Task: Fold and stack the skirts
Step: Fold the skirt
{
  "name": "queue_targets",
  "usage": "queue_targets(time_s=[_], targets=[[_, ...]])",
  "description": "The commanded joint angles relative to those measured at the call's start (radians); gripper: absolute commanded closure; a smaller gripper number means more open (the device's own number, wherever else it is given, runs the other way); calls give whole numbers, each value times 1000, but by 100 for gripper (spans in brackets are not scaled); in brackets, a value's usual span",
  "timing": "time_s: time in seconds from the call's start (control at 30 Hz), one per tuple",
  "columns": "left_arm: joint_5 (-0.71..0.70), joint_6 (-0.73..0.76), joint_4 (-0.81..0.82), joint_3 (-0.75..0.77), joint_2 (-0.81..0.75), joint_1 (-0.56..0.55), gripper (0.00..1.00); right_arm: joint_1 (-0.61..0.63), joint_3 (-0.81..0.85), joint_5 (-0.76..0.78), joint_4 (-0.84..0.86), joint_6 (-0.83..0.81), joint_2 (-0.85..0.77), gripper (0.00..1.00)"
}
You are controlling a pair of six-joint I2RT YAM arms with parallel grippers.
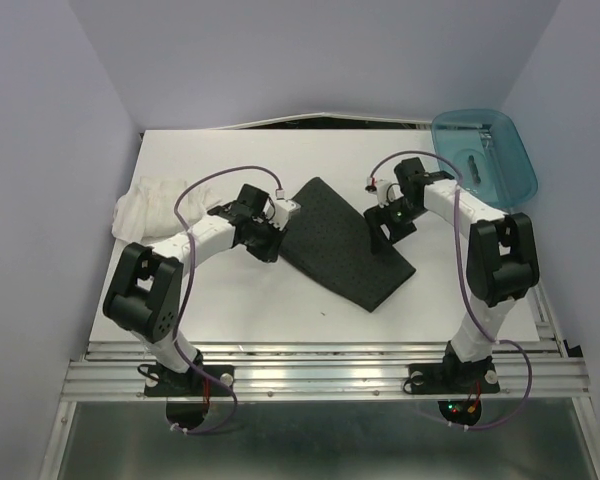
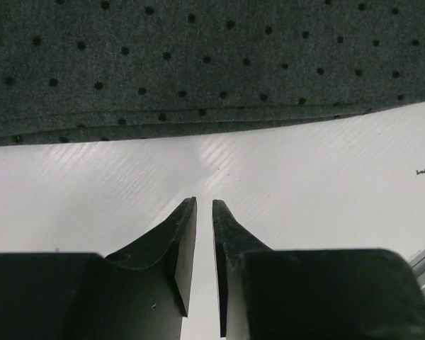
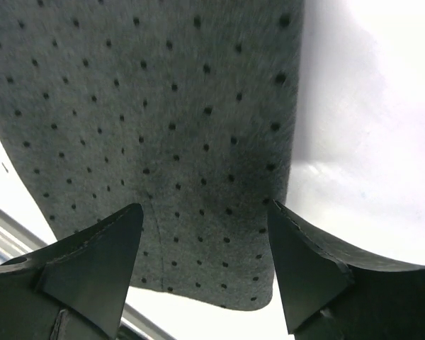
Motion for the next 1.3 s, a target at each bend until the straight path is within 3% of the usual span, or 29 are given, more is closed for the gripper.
queue_targets(time_s=[0.0,0.37,0.57,0.7,0.73,0.8,0.97,1.1,1.27], targets=[[21,-31,63,49,46,6,76,4,-53,-12,-32,-17,1,24],[82,-40,93,356,348,75,82,4,-237,-291,-32,91,-25,21],[18,14,73,512,427,118,82,177,-261,-465,4,152,-42,8],[13,70,79,513,331,153,71,208,-188,-552,-19,154,-74,3],[12,89,85,496,295,159,63,208,-163,-545,-66,114,-80,3],[7,171,105,417,106,162,54,208,-114,-465,-96,105,-121,5],[-5,343,96,237,-200,118,46,197,-100,-402,-16,171,-230,15],[-60,526,90,-20,-454,-30,33,197,-140,-387,122,230,-247,33],[-194,676,82,-269,-688,-281,24,197,-133,-393,134,218,-166,41]])
